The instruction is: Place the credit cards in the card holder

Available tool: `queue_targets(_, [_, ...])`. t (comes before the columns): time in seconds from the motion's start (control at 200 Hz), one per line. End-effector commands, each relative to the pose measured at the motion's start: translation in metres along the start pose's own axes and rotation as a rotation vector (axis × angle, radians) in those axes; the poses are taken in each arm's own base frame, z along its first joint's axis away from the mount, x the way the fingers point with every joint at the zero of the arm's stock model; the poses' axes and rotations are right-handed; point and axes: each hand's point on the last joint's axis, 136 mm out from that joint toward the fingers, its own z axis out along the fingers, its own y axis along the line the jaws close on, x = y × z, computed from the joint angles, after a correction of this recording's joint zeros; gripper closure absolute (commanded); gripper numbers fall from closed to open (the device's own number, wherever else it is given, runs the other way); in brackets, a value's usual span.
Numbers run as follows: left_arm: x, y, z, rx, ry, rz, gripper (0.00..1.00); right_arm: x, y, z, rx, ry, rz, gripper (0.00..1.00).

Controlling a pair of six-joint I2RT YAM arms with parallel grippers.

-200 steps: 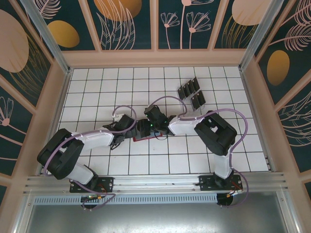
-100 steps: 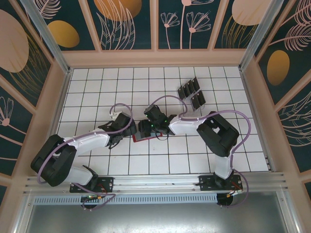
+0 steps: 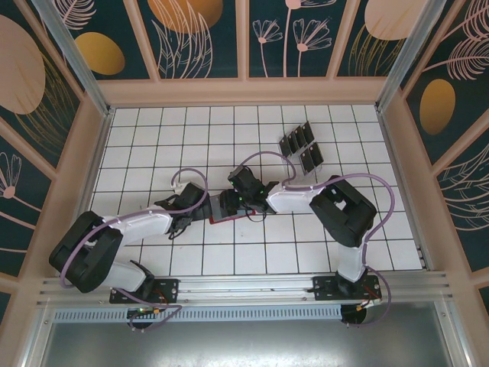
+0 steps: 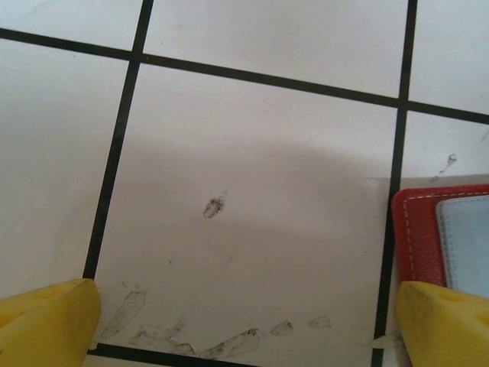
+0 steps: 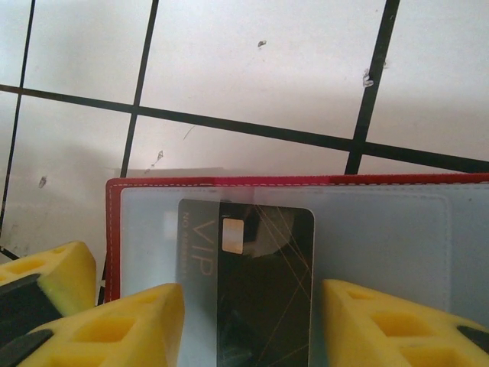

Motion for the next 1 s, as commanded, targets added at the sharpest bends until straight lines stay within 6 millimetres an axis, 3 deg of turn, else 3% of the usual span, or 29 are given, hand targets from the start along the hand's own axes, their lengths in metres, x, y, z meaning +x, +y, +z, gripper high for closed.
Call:
queue_targets(0.0, [0.010,0.006,0.005,-0.018,0.027,-0.006,0.02,-0.004,-0.001,-0.009,0.003,-0.021,0.005,0.49])
queue_targets(0.365, [0.013,0.008,0.009,-0.024,0.030,-0.002,0.01,-0.012,0.007,-0.021,-0.005,-0.050,-0.002,0.49])
queue_targets(0.996, [0.016,0.009,0.011,-0.022,0.033,-0.001,0.02,-0.002,0.005,-0.002,-0.001,-0.005,-0.002,0.53])
